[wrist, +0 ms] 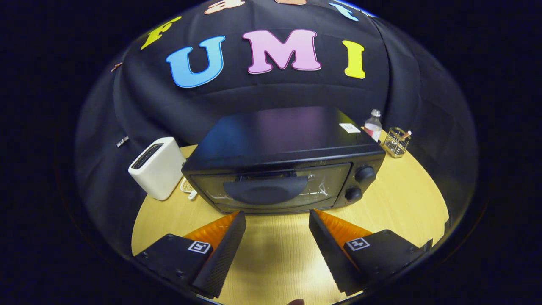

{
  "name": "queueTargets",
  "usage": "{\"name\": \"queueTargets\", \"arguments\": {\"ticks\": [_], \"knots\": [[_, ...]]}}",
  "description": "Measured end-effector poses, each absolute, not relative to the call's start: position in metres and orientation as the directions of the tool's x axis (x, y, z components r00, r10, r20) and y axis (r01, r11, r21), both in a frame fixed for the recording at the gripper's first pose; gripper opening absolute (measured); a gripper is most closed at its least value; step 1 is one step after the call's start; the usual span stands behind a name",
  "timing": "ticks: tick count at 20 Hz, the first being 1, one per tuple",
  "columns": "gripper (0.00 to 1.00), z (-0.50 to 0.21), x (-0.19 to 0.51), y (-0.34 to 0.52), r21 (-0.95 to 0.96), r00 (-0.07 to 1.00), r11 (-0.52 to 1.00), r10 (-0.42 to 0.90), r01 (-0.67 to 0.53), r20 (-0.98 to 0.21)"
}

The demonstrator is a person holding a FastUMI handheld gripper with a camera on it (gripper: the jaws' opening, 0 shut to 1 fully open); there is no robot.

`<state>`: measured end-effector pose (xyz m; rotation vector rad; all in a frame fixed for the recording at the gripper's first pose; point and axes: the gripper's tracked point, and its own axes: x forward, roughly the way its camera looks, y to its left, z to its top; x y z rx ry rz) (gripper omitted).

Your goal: Open the toaster oven, put the food inside, and close the toaster oven door.

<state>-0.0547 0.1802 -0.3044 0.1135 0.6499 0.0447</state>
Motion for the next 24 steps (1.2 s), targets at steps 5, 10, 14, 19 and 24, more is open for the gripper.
{"name": "queueTargets", "arguments": {"ticks": [5,10,14,19,24], "knots": [[0.99,-0.244,-0.04,0.167,0.098,0.879,0.995,0.078,-0.036,-0.47],[0.99,-0.171,-0.037,0.144,0.087,0.935,0.995,0.069,-0.041,-0.347],[0.99,-0.115,-0.026,0.109,0.144,0.966,0.989,0.019,0.019,-0.257],[0.98,-0.061,-0.026,0.059,0.099,0.986,0.994,-0.037,0.053,-0.161],[0.98,-0.029,-0.035,0.028,0.048,0.994,0.997,-0.05,0.055,-0.101]]}}
